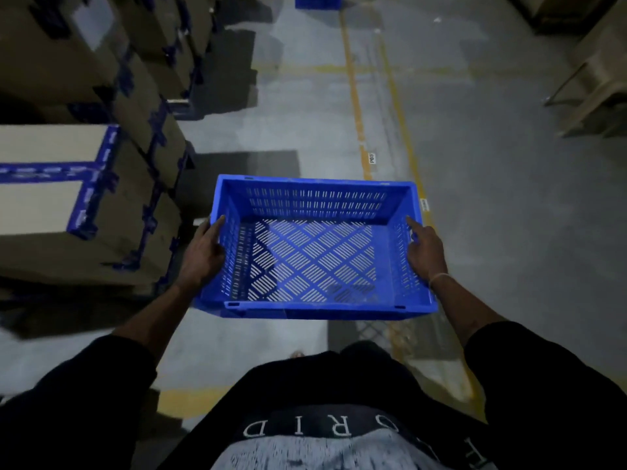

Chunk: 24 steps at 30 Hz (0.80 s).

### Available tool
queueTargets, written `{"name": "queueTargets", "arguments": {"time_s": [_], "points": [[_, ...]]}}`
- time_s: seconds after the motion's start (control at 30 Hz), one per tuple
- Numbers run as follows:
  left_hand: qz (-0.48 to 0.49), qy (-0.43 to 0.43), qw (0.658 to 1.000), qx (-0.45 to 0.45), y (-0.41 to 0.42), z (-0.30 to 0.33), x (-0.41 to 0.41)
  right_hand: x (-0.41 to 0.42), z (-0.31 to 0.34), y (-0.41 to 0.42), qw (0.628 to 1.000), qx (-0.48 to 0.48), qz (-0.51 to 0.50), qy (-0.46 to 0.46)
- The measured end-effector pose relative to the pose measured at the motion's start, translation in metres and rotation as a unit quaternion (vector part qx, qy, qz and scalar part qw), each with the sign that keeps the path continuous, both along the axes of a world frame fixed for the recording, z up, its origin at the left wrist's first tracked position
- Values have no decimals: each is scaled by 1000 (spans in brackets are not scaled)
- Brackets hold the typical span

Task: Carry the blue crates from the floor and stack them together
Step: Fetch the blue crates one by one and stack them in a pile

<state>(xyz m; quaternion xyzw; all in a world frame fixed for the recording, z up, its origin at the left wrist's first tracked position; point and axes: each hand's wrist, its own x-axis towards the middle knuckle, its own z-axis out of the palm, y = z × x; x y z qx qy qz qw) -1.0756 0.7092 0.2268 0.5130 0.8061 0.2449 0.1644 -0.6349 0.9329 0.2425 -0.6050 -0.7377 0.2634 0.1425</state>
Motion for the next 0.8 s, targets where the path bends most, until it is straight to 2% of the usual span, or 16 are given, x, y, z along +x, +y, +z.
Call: {"name": "queueTargets", "arguments": {"time_s": [0.23, 0.43, 0.57, 0.7, 0.8], "points": [[-20, 9, 1000, -15, 133, -9, -59, -50, -11, 122, 1000, -5, -16, -4], [-9, -4, 1000, -14, 273, -14, -96, -92, -20, 268, 1000, 2, 4, -12], [6, -19, 1000, -4, 366, 8, -113, -118, -7, 369, 1000, 1, -7, -2], [-29, -35, 999, 27, 455, 25, -142, -146, 12, 460, 1000, 9, -13, 7], [-25, -53, 998, 17, 514, 30, -162, -166, 22, 520, 1000, 25, -9, 10]]}}
